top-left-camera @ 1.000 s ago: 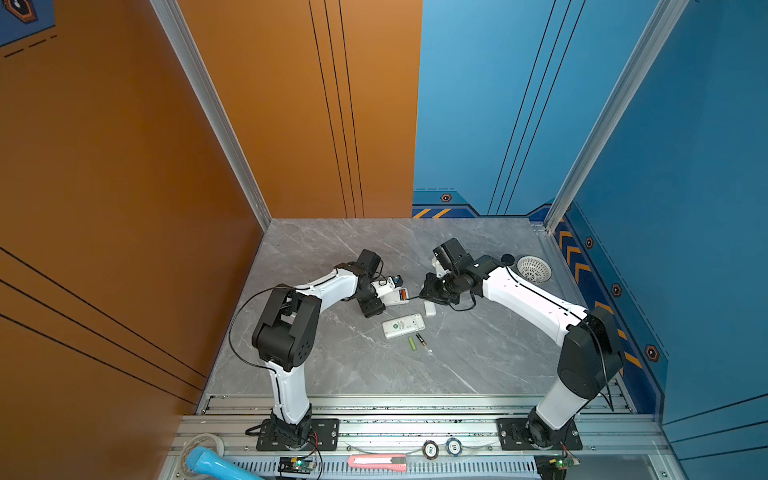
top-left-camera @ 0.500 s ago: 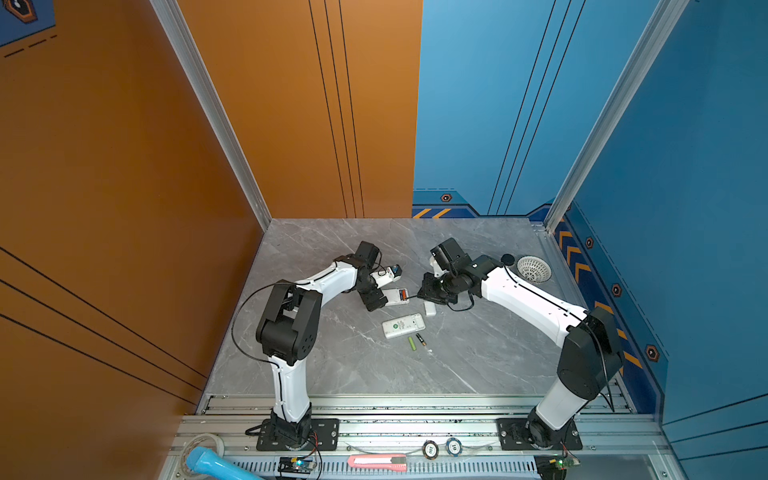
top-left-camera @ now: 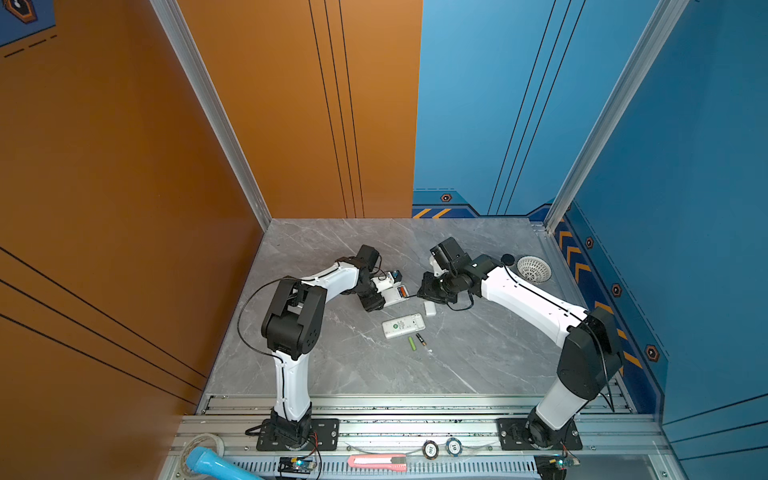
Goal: Unload the batteries from the remote control
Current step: 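Hold the remote with the left gripper while the right aims the screwdriver tip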
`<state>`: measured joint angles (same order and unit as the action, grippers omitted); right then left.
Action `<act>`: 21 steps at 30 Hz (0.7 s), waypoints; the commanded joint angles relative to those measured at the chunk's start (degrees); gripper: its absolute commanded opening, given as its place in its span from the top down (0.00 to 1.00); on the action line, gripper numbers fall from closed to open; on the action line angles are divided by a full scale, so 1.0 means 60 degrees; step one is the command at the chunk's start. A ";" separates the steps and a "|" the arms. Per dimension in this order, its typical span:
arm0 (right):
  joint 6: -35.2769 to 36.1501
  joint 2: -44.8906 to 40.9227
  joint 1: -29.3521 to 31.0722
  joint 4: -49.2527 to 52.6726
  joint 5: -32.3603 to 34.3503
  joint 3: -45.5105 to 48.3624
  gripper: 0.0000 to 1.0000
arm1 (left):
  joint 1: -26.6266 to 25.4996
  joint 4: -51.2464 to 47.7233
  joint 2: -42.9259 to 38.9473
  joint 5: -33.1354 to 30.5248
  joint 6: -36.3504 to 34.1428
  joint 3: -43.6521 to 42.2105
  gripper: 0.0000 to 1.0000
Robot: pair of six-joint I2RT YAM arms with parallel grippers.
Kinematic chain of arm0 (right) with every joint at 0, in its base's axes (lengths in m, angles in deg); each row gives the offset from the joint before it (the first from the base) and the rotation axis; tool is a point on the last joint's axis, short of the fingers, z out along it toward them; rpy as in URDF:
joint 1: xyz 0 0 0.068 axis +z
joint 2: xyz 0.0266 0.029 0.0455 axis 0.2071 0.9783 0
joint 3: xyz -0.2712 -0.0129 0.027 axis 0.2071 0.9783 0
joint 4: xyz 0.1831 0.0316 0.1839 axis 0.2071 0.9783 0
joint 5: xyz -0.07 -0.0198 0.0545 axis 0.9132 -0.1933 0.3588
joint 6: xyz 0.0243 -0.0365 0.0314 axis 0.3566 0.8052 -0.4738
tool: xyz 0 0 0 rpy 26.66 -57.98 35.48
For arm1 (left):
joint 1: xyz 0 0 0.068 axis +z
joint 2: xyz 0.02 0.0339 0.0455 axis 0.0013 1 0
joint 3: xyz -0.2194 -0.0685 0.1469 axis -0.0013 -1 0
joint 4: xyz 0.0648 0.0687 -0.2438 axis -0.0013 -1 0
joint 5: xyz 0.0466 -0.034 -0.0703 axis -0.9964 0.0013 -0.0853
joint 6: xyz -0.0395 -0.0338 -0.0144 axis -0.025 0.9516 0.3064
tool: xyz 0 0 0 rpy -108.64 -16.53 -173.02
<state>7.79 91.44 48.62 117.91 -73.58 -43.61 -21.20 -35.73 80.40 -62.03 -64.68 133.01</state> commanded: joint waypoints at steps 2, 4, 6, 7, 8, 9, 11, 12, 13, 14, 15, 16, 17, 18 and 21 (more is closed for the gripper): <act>-0.0203 0.0418 0.0176 0.0574 0.0733 -0.0683 1.00 | -0.0077 -0.0247 -0.0172 0.0104 -0.0025 -0.0446 0.45; -0.0280 0.0570 0.0215 0.0594 0.0889 -0.0789 1.00 | -0.0140 -0.0116 -0.0260 0.0100 0.0017 -0.0549 0.48; -0.0323 0.0773 0.0267 0.0601 0.1011 -0.0956 1.00 | -0.0250 0.0015 -0.0341 -0.0028 0.0009 -0.0657 0.52; -0.0314 0.0881 0.0290 0.0635 0.1043 -0.1036 1.00 | -0.0311 0.0091 -0.0394 -0.0073 -0.0004 -0.0718 0.53; -0.0288 0.1001 0.0318 0.0672 0.1100 -0.1125 1.00 | -0.0361 0.0198 -0.0440 -0.0148 -0.0006 -0.0791 0.55; -0.0224 0.1116 0.0361 0.0715 0.1138 -0.1238 1.00 | -0.0400 0.0262 -0.0475 -0.0191 -0.0017 -0.0856 0.56; -0.0100 0.1359 0.0433 0.0846 0.1196 -0.1501 1.00 | -0.0459 0.0330 -0.0518 -0.0227 -0.0021 -0.0929 0.60; -0.0053 0.1464 0.0466 0.0914 0.1237 -0.1599 1.00 | -0.0490 0.0370 -0.0545 -0.0279 -0.0021 -0.0968 0.61; -0.0001 0.1533 0.0480 0.0941 0.1256 -0.1673 1.00 | -0.0499 0.0412 -0.0564 -0.0307 -0.0021 -0.0998 0.61; 0.0028 0.1579 0.0495 0.0996 0.1325 -0.1732 1.00 | -0.0525 0.0417 -0.0571 -0.0308 -0.0034 -0.1003 0.62; 0.0044 0.1606 0.0510 0.1026 0.1418 -0.1744 1.00 | -0.0525 0.0409 -0.0579 -0.0339 -0.0050 -0.1006 0.62; 0.0069 0.1612 0.0510 0.1031 0.1464 -0.1739 1.00 | -0.0534 0.0415 -0.0586 -0.0331 -0.0061 -0.1006 0.63; 0.0093 0.1635 0.0496 0.1047 0.1452 -0.1741 1.00 | -0.0541 0.0416 -0.0608 -0.0316 -0.0065 -0.1006 0.63; 0.0103 0.1659 0.0481 0.1096 0.1419 -0.1755 1.00 | -0.0541 0.0424 -0.0608 -0.0335 -0.0064 -0.1006 0.63; 0.0155 0.1645 0.0481 0.1262 0.1374 -0.1871 1.00 | -0.0548 0.0409 -0.0616 -0.0388 -0.0065 -0.0991 0.64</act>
<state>7.26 101.28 51.44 122.59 -66.70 -52.90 -23.85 -32.14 77.36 -63.45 -64.57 128.46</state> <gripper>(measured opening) 0.273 0.574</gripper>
